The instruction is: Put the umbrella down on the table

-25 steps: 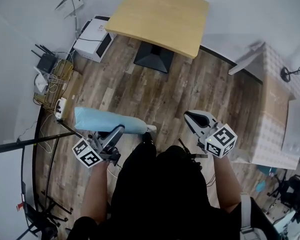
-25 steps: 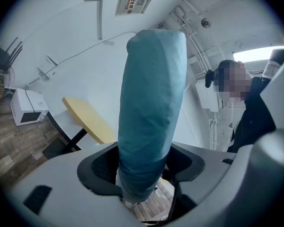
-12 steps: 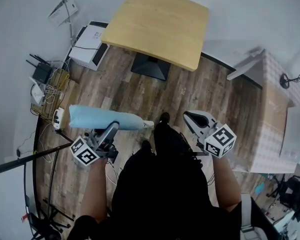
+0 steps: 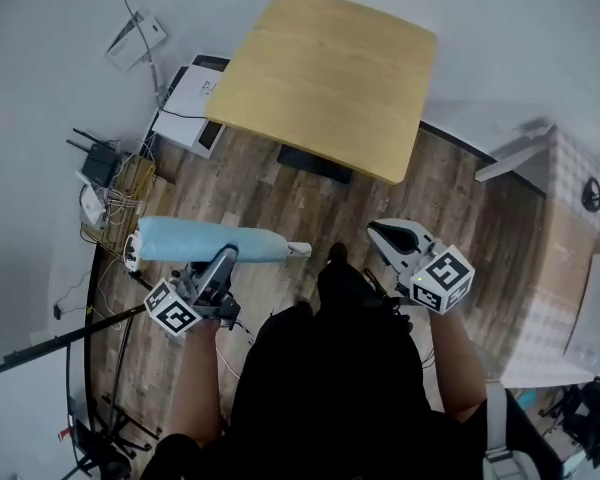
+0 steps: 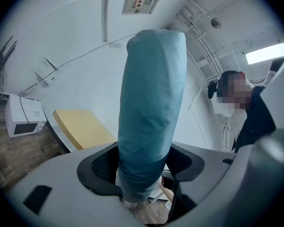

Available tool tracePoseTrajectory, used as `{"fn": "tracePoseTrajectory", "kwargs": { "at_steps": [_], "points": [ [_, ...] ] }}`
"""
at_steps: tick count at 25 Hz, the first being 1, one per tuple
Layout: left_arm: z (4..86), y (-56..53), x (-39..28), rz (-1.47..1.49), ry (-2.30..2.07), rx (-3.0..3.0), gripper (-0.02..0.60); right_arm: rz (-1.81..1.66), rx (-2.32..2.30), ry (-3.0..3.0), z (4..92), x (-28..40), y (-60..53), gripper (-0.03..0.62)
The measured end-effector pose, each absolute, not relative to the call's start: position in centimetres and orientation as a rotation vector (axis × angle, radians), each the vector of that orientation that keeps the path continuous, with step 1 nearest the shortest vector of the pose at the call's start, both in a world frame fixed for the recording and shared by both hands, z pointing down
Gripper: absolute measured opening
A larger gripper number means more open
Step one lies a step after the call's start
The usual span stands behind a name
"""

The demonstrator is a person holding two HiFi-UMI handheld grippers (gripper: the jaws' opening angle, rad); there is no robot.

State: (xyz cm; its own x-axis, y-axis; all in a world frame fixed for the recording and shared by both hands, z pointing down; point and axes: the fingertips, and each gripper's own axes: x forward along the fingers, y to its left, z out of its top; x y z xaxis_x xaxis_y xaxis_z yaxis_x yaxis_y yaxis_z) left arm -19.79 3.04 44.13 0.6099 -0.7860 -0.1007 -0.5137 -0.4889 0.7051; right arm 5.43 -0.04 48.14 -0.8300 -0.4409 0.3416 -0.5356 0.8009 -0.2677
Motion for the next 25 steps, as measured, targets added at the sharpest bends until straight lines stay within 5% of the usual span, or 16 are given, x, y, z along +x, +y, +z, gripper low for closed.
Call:
{"fn": "tracePoseTrajectory", "kwargs": {
  "at_steps": [14, 25],
  "points": [
    [41.0, -8.4, -15.9, -0.541, -1.089, 2.199, 0.298, 0.407, 0.719, -2.783, 47.4, 9.6, -13.6, 0.021],
    [41.3, -15.0, -20.0, -0.622, -1.064, 2.218, 0.298, 0.395, 0.733, -2.769, 47.4, 6.6, -18.5, 0.021]
  ]
}}
